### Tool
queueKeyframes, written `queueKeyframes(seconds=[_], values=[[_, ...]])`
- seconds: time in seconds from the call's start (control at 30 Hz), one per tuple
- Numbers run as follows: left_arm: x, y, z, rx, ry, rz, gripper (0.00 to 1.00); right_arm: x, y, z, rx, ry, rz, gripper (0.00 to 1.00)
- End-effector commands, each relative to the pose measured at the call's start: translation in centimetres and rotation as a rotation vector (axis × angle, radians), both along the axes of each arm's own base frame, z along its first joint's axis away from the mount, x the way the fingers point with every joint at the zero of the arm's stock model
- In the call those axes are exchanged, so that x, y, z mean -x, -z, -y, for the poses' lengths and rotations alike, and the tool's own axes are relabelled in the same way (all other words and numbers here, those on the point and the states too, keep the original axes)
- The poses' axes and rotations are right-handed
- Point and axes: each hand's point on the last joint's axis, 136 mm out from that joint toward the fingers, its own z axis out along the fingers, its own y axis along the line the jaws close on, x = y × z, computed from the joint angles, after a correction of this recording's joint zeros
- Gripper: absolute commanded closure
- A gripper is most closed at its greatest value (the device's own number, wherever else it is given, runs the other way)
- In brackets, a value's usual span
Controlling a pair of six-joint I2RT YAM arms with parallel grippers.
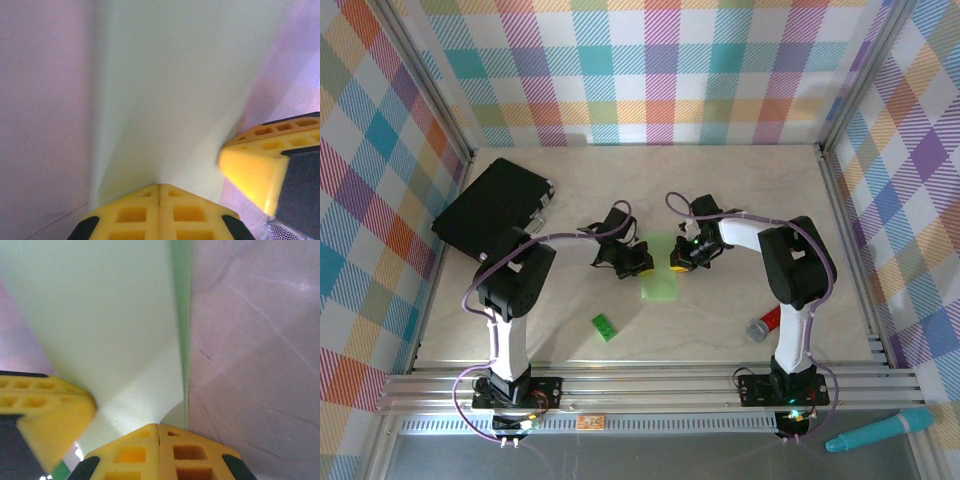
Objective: Fold a paper plane with a square sheet of paper (pick it up from the middle)
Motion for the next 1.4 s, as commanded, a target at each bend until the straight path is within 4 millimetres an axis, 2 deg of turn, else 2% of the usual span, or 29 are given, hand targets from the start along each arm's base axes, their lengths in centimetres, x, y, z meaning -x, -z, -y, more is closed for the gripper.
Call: queueKeyframes(seconds=[0.0,0.1,0.17,0.3,0.37,0.43,0.53,0.6,0.67,0.77,0.87,1.0,1.1,1.2,1.27,1.37], values=[[0.8,1.4,-5.1,-0.110,-0.073,-0.061,1.00,5.9,8.5,8.2,0.452,0.011,-0.204,0.95],[0.7,0.7,-6.5,-0.109,-0.093,-0.046,1.00,5.7,8.5,8.1,0.451,0.010,-0.201,0.95],[0.3,-0.5,-6.6,-0.094,-0.093,-0.012,1.00,5.7,8.4,8.0,0.447,0.010,-0.201,0.95],[-1.0,-4.6,-4.1,0.045,-0.089,0.081,1.00,5.5,8.3,7.7,0.433,0.011,-0.198,0.95],[-1.4,-5.8,-2.1,0.120,-0.083,0.103,1.00,5.4,8.2,7.6,0.430,0.015,-0.196,0.95],[-1.7,-6.0,0.2,0.175,-0.075,0.100,1.00,5.4,8.2,7.6,0.427,0.019,-0.197,0.95],[-2.2,-4.7,3.0,0.202,-0.055,0.071,1.00,5.4,8.2,7.5,0.427,0.028,-0.210,0.95],[-2.4,-3.7,4.4,0.202,-0.039,0.051,1.00,5.4,8.3,7.6,0.436,0.033,-0.213,0.96],[-2.6,-2.5,5.0,0.188,-0.033,0.032,1.00,5.4,8.3,7.8,0.445,0.034,-0.214,0.96],[-2.9,-0.5,4.1,0.135,-0.049,0.021,1.00,5.6,8.3,8.1,0.462,0.036,-0.217,0.96],[-2.7,1.2,1.8,0.076,-0.079,0.006,1.00,5.8,8.4,8.5,0.483,0.040,-0.225,0.96],[-2.1,2.8,-2.6,0.029,-0.148,-0.018,1.00,5.9,8.5,8.7,0.496,0.043,-0.229,0.96],[-2.0,3.2,-5.9,0.012,-0.203,-0.028,1.00,5.9,8.6,8.7,0.497,0.045,-0.229,0.96],[-2.4,1.9,-6.9,0.026,-0.209,-0.007,1.00,5.8,8.5,8.7,0.494,0.041,-0.225,0.96],[-2.7,0.0,-6.0,0.058,-0.189,0.024,1.00,5.8,8.5,8.6,0.492,0.044,-0.225,0.96],[-3.5,-3.6,-3.4,0.110,-0.147,0.098,1.00,5.9,8.5,8.6,0.489,0.046,-0.227,0.96]])
